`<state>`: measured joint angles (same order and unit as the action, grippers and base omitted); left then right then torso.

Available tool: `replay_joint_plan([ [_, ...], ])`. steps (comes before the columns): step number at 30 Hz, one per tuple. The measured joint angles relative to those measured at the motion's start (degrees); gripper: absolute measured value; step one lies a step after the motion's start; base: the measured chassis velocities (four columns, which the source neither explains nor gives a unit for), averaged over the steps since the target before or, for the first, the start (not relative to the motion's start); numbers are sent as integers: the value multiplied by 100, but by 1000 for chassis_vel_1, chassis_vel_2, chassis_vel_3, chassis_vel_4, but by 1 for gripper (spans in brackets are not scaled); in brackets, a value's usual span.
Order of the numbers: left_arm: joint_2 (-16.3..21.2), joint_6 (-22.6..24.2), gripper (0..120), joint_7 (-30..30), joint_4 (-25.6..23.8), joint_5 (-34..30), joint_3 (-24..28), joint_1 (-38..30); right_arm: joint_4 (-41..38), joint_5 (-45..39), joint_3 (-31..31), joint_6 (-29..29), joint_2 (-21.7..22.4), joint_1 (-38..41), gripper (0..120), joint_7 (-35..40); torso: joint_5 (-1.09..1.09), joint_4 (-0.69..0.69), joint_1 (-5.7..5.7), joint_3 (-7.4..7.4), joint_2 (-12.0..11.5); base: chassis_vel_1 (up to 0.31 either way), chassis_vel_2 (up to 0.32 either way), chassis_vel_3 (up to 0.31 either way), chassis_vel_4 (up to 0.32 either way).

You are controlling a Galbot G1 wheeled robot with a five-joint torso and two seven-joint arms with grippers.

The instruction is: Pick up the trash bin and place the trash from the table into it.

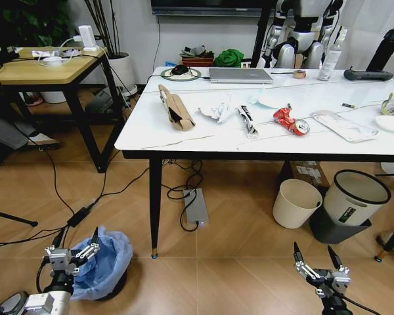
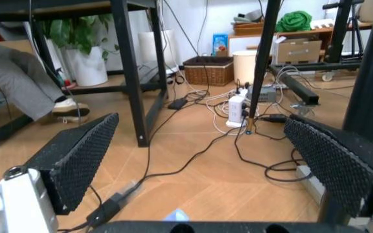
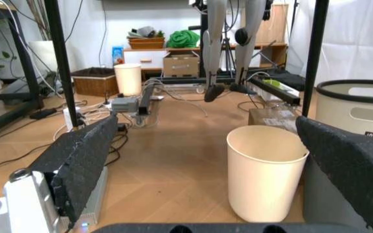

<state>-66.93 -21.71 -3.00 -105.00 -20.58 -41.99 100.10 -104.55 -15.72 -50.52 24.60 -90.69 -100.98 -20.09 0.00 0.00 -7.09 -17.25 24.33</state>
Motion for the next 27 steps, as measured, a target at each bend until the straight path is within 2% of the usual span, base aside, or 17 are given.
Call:
replay_joint_plan([
  [6,31,143,100,-147,40,-291,-38,-52,76,4,28,0,-94,97,100,0,0,0,44,70,-116,0,0,0,0],
  [8,126,309,100,-209,186,-547,-140,-153,153,45,87,9,-136,144,100,0,0,0,58,87,-146,0,0,0,0],
  [12,267,763,100,-354,785,-905,-257,-372,324,110,199,83,-141,242,100,-5,0,-1,62,92,-155,0,0,0,0],
  [14,276,823,100,-365,830,-949,-257,-382,341,115,212,91,-141,254,100,-7,-1,-1,62,92,-155,0,0,0,0],
  [16,330,1348,100,-410,1122,-1343,-231,-427,446,141,296,165,-142,306,100,-17,-2,1,61,89,-152,0,0,0,0],
  [19,348,1826,100,-412,1481,-1484,-184,-598,627,209,441,303,-143,318,100,-35,-1,2,59,84,-143,0,0,0,0],
  [21,348,1887,100,-411,1550,-1506,-173,-642,652,221,458,323,-143,318,100,-40,-1,1,58,83,-141,0,0,0,0],
  [23,340,2143,100,-404,1903,-1619,-103,-899,767,285,537,427,-144,298,100,-62,0,0,55,78,-133,0,0,0,0],
  [27,297,2292,100,-301,2430,-1608,5,-1254,791,309,535,477,-149,251,100,-71,-1,-1,50,72,-123,0,0,0,0],
])
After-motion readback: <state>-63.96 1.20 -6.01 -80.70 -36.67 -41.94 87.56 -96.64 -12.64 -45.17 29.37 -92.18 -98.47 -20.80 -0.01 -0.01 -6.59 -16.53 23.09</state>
